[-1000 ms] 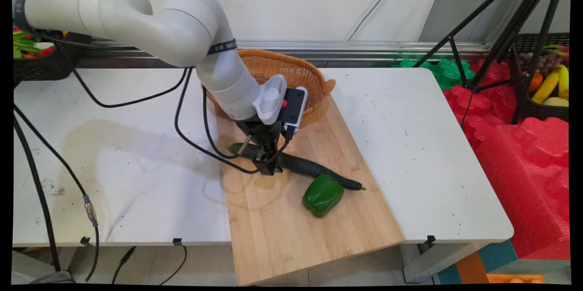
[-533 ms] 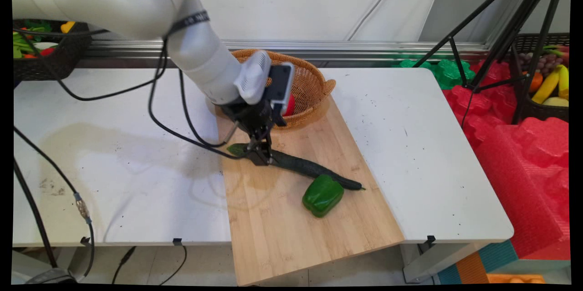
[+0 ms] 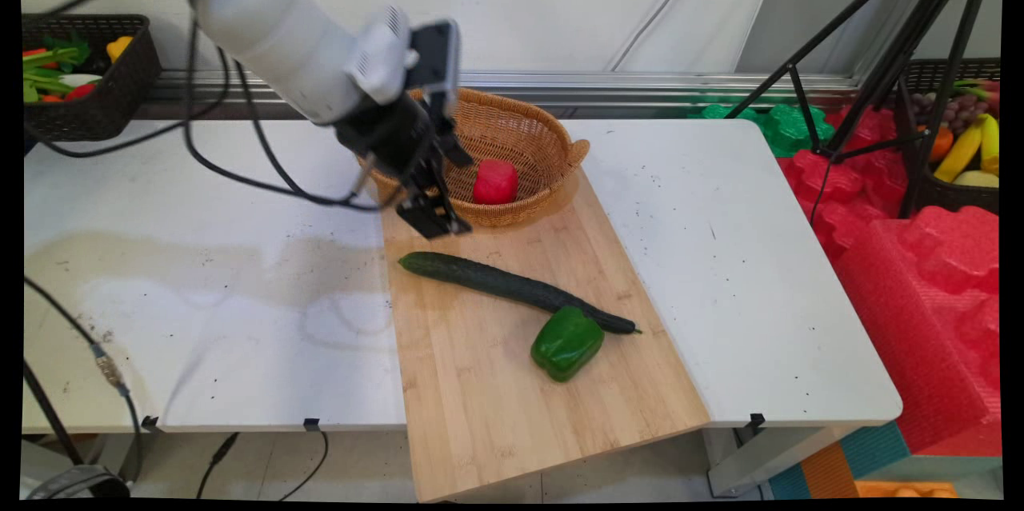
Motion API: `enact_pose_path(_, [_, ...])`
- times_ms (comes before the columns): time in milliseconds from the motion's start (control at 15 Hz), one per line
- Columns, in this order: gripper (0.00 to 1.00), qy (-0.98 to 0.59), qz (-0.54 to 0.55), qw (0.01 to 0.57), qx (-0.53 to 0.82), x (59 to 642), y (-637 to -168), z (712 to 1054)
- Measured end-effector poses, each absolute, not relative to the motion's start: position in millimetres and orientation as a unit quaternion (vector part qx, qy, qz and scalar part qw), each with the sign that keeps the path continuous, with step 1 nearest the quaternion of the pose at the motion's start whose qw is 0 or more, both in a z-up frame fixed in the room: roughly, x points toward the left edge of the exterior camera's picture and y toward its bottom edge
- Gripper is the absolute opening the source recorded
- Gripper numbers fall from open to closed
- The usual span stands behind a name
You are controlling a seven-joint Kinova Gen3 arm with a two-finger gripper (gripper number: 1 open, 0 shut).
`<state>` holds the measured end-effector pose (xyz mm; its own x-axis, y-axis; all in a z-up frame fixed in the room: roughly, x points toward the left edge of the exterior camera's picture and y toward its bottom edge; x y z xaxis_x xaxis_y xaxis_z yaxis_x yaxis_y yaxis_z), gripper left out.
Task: Pick up the potato from the vegetable basket
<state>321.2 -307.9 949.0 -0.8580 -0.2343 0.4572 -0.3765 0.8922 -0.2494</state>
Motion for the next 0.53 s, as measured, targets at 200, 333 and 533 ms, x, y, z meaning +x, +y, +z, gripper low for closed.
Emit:
enact_pose_path(200, [1.0,-0.937,0.184,0.222,0.199,342.9,-303.4,966.2])
enact_pose_path(333, [1.0,-0.925,0.198,0.228,0.233,361.2,-299.6,977.5])
enact_pose_path(533, [1.0,-0.9,0.218,0.235,0.295,388.4,-297.9,991.2])
